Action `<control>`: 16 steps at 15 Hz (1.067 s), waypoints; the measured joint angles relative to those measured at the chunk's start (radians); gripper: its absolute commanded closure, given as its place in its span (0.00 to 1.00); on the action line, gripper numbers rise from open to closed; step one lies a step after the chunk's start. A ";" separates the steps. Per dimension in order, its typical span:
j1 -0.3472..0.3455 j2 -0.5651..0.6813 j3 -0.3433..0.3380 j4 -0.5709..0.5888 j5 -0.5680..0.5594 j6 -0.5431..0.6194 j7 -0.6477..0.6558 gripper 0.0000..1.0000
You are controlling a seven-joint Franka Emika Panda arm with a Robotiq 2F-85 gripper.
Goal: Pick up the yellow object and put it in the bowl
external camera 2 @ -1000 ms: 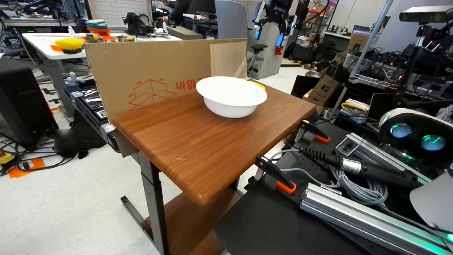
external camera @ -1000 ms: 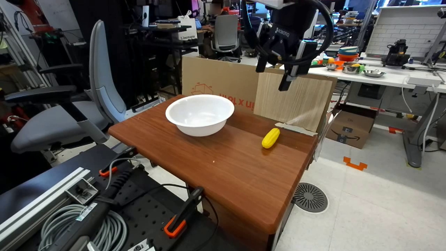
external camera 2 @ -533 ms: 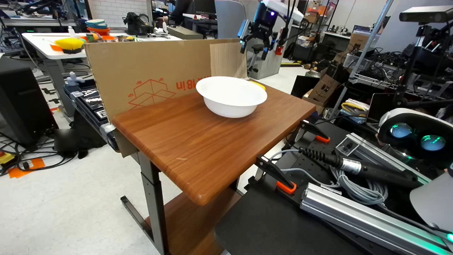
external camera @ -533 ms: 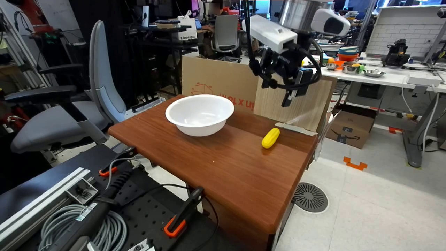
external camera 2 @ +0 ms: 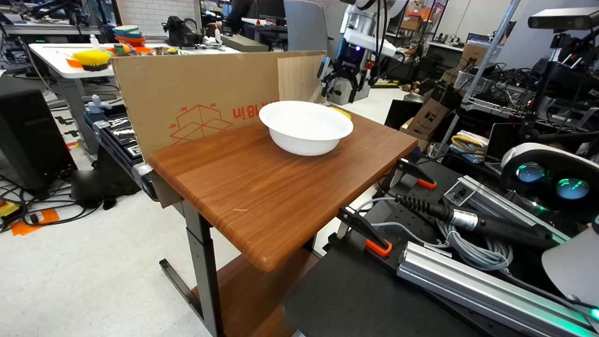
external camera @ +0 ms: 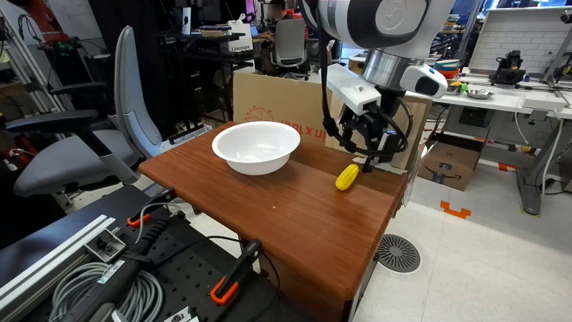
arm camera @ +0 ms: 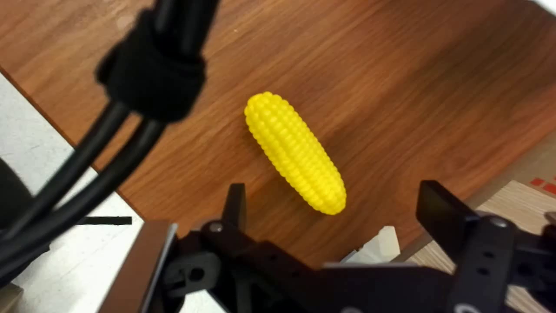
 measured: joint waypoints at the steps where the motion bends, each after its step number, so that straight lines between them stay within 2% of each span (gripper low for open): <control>1: -0.002 0.006 0.000 0.000 0.000 0.000 0.006 0.00; 8: -0.004 0.058 0.002 0.010 0.000 -0.002 0.058 0.00; 9: -0.004 0.066 0.003 0.014 0.000 -0.002 0.066 0.25; 10: -0.004 0.075 0.003 0.018 0.000 -0.003 0.071 0.28; 16: -0.007 0.091 0.001 0.041 0.000 -0.005 0.088 0.73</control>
